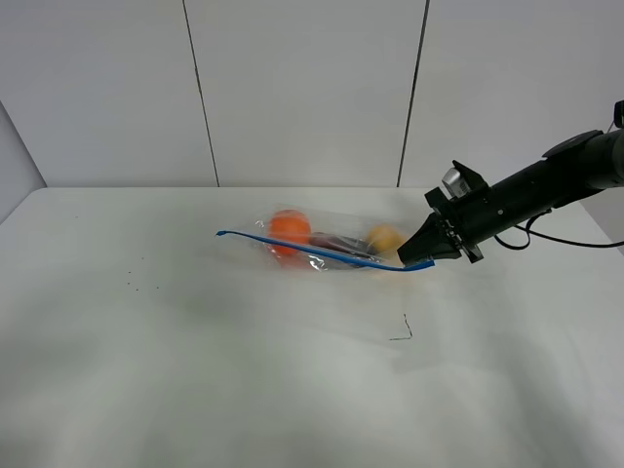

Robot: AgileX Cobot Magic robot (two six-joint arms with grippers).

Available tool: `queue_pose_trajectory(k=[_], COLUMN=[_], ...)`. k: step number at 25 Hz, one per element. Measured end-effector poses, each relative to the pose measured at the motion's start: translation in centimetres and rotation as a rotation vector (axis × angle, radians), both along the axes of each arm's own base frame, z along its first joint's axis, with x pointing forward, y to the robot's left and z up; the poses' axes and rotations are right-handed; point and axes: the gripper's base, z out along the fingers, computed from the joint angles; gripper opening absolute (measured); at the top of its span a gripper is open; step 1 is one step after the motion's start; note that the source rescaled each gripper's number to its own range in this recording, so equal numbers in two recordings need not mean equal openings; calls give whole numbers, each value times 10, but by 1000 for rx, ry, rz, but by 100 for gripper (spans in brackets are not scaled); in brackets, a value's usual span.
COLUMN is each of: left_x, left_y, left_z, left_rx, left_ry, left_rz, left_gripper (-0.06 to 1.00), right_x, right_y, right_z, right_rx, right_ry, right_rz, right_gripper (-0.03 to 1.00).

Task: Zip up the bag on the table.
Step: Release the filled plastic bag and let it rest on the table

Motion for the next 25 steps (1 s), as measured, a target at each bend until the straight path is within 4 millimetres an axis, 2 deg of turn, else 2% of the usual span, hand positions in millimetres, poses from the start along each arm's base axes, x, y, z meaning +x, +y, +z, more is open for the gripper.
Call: queue_pose_trajectory(k=[13,15,16,17,19,20,21,23,25], left_x=[0,0,0,0,0,0,0,0,0], left_y=[0,0,0,0,0,0,0,0,0], left_z=[0,0,0,0,0,0,0,0,0], left_rx=[1,1,1,1,1,1,1,1,1], left_ry=[0,0,0,0,0,0,0,0,0], left_rz=[0,0,0,0,0,0,0,0,0], left_gripper=[100,100,100,100,100,100,100,100,100], right_x=[0,0,0,0,0,0,0,0,0], right_y=[0,0,0,0,0,0,0,0,0], right_z=[0,0,0,0,0,0,0,0,0], right_rx=[0,0,0,0,2,2,2,2,0], right_ry=[0,0,0,0,1,1,1,1,0], right_rz=[0,0,0,0,1,1,1,2,0], right_gripper=[0,3,9,20,52,71,83,94,98])
